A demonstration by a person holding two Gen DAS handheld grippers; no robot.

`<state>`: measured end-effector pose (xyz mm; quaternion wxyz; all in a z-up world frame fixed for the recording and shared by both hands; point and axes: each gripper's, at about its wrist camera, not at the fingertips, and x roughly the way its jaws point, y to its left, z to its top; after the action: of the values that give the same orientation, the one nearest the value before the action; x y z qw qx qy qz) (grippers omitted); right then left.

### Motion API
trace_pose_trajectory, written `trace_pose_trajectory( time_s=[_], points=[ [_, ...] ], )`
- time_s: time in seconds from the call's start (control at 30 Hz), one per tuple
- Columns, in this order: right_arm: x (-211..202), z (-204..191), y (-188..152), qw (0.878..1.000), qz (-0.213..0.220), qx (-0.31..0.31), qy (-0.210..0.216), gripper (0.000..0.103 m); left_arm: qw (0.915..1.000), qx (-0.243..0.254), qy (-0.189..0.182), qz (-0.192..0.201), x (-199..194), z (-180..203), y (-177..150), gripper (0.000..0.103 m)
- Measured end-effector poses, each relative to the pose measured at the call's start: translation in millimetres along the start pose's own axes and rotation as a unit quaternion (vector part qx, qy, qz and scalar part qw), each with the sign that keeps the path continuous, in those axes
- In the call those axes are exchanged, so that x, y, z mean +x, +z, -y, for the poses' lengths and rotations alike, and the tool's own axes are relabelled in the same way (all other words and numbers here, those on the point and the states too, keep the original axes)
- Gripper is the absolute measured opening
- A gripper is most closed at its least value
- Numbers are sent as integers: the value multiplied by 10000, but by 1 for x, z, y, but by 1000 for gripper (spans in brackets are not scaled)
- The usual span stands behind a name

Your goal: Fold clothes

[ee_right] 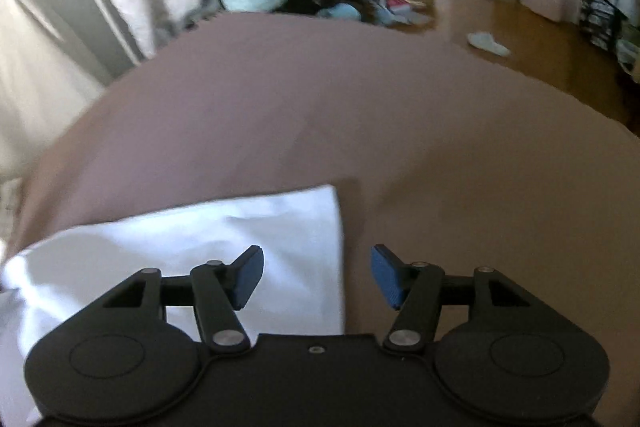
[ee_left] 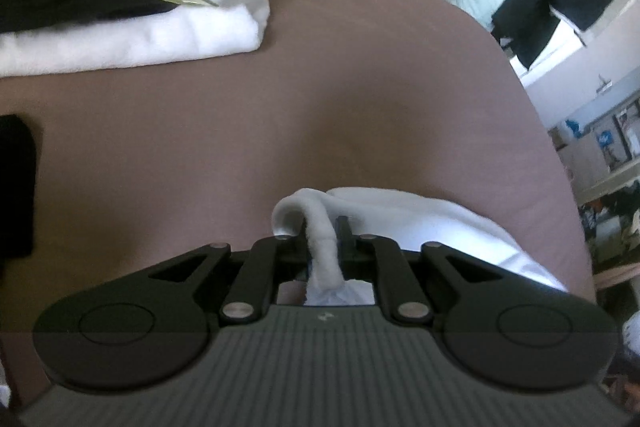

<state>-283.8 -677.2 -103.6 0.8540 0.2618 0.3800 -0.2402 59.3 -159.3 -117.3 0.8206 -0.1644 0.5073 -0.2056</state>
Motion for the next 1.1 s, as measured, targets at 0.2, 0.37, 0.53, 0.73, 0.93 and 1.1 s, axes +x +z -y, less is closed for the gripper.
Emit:
trace_pose_trajectory(
  time_s=[0.2, 0.37, 0.53, 0.73, 0.93, 1.1],
  points=[
    [64, 29, -14, 9972, -503, 476, 296, 68, 9915, 1133, 631, -103, 35, 24, 10, 33],
    [43, -14, -10, 9955, 761, -568, -18, 5, 9760, 1869, 968, 560, 14, 50, -2, 9],
    [-17, -56, -16, 9681, 2047, -1320, -589, 4, 9625, 2235, 1176, 986, -6, 72, -20, 9],
    [-42, -50, -29, 9689, 2148, -1027, -671, 4, 9568, 2304, 1156, 1344, -30, 86, -23, 9],
    [-29, -48, -41, 9808, 1455, -1238, -381, 4, 9631, 2186, 1144, 1073, -26, 80, -22, 9],
    [-1, -59, -46, 9831, 1046, -1469, -324, 4, 9469, 2672, 1578, 845, 4, 97, -33, 9]
  ],
)
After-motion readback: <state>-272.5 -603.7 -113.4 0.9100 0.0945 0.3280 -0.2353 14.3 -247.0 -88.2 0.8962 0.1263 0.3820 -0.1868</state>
